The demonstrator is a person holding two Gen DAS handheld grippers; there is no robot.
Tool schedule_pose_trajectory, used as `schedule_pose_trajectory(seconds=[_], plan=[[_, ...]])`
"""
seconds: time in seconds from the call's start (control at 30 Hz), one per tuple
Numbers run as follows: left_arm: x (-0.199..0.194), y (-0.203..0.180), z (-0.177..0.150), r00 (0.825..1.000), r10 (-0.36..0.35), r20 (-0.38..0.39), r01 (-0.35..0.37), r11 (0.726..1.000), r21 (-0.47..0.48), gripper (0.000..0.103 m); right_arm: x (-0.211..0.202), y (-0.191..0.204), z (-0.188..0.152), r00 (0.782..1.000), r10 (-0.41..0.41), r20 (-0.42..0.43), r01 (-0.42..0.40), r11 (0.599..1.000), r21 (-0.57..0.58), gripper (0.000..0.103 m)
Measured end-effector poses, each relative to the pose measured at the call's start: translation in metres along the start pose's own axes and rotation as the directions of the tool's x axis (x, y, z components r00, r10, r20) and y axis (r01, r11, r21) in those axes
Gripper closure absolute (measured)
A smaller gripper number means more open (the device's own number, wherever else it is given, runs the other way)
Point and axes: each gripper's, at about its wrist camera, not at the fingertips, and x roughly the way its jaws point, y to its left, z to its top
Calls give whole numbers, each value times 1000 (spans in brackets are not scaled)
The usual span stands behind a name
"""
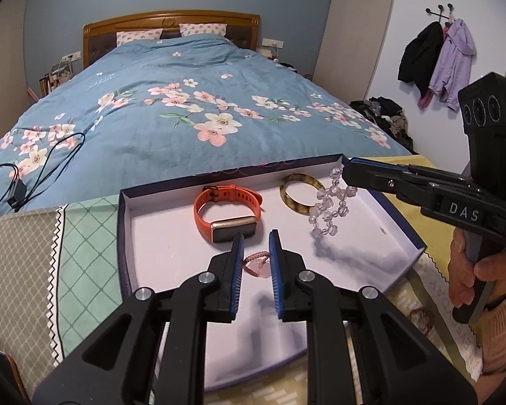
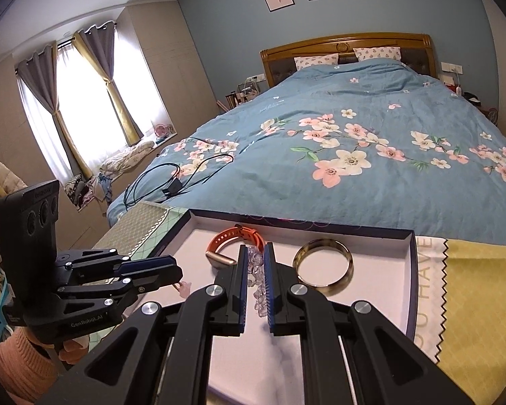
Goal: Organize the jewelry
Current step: 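Lower the pink ring and bead bracelet into the box and open both tools, then grasp the dark red beaded necklace with the right tool while the left tool reaches the black ring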
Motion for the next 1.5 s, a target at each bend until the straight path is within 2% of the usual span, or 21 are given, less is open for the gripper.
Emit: schedule_pose_trajectory(seconds=[0.43, 0.67, 0.73, 0.77, 0.8, 0.83, 0.87, 1.0, 1.2, 1.37, 1.5], plan=[[39, 14, -2, 998, 24, -57, -27, 998, -52, 87, 17, -19, -15, 991, -86, -99, 83, 996, -30, 95], [48, 14, 0, 998, 27, -60, -30, 998, -62, 86, 22, -32, -20, 983, -130, -130, 130, 991, -10, 93], [51, 16, -2, 997, 32, -67, -36, 997, -67, 84, 20, -34, -20, 982, -139, -125, 140, 990, -3, 92], [51, 17, -2, 997, 32, -67, -37, 997, -71, 81, 17, -34, -20, 982, -146, -121, 147, 989, -1, 86], [51, 18, -2, 997, 34, -68, -39, 997, -73, 72, 15, -34, -20, 981, -153, -117, 154, 988, -1, 80], [48, 19, -2, 997, 35, -64, -40, 996, -74, 68, 11, -33, -21, 980, -167, -104, 168, 986, -3, 69], [45, 18, -3, 998, 33, -52, -37, 997, -72, 65, 7, -33, -21, 981, -169, -96, 169, 986, -5, 66], [20, 17, 1, 998, 67, 14, -66, 996, -66, 56, -14, -26, -23, 986, -152, -69, 152, 988, -17, 66], [-31, 0, -5, 990, 97, 106, -98, 995, 4, 52, -55, -2, -36, 993, -119, -22, 116, 989, -90, 64], [-66, -19, -28, 988, 83, 128, -93, 993, 76, 50, -75, 11, -59, 993, -103, -55, 95, 986, -137, 64], [-80, -28, -53, 993, 54, 104, -65, 992, 111, 50, -81, 12, -80, 987, -128, -99, 112, 982, -153, 64]])
